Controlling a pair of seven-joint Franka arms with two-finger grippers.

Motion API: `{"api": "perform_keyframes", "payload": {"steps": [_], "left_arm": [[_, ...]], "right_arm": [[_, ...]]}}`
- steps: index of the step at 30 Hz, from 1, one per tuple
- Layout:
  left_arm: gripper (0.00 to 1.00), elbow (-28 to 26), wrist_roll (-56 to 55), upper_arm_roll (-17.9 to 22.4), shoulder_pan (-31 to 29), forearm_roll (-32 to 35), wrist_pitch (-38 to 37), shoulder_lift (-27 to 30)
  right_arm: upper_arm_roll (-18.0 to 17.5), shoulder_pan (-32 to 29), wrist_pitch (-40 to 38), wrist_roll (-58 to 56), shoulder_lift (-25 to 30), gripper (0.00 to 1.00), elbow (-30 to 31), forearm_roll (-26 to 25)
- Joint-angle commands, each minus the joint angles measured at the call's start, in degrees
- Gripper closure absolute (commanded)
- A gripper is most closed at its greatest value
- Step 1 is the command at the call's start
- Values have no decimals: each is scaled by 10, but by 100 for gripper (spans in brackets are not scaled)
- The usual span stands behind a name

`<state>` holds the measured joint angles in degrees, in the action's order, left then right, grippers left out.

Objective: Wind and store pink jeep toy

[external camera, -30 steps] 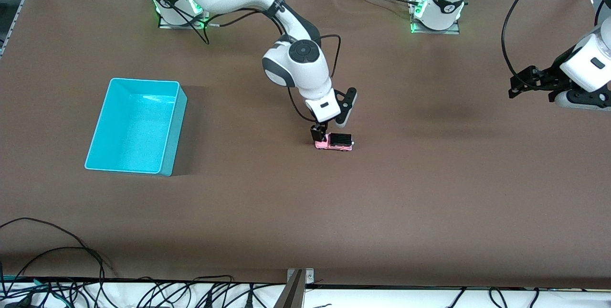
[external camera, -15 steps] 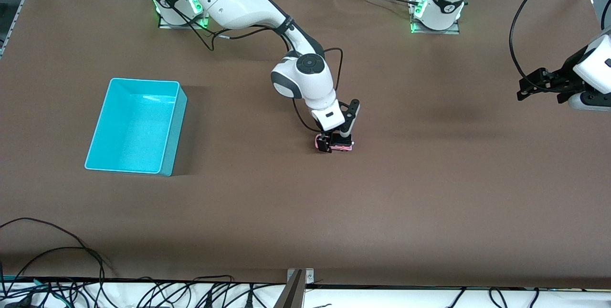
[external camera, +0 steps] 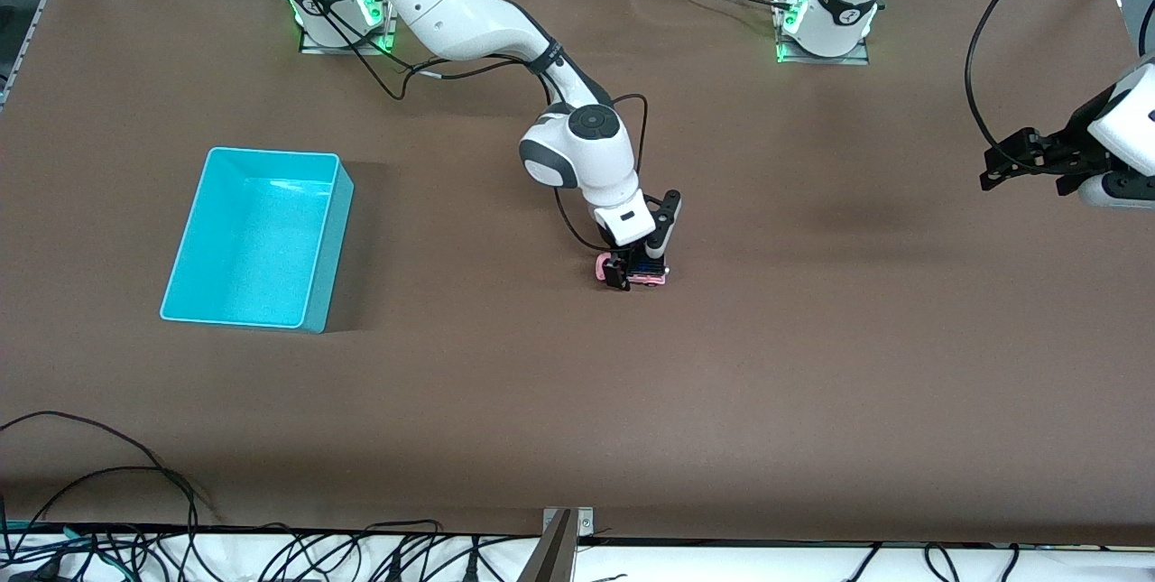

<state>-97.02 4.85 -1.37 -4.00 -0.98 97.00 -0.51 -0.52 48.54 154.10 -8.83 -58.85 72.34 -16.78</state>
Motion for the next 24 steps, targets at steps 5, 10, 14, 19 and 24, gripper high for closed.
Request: {"api": "perform_keyframes", "payload": {"steps": [5,10,14,19,24], "left_arm": [[0,21,-1,-2,-6,-8,-5,-12],[0,31,-1,-3,-5,-7,-5,-12],[0,31,0,-2,-6,-7,-5,-12],[0,31,0,-3,-5,-7,-5,-12],[0,32,0,-3,-5,-7,-5,-12]], "right_arm": [[10,4,8,13,-12,66,-24,-13],[10,1,3,11,-3,69,-24,-9],[10,-4,-6,10,15,70,-22,-6],[-9,-25,-59,7,45,73,-19,-6],[-56,-70,-121,7,87,73,-14,16]]}}
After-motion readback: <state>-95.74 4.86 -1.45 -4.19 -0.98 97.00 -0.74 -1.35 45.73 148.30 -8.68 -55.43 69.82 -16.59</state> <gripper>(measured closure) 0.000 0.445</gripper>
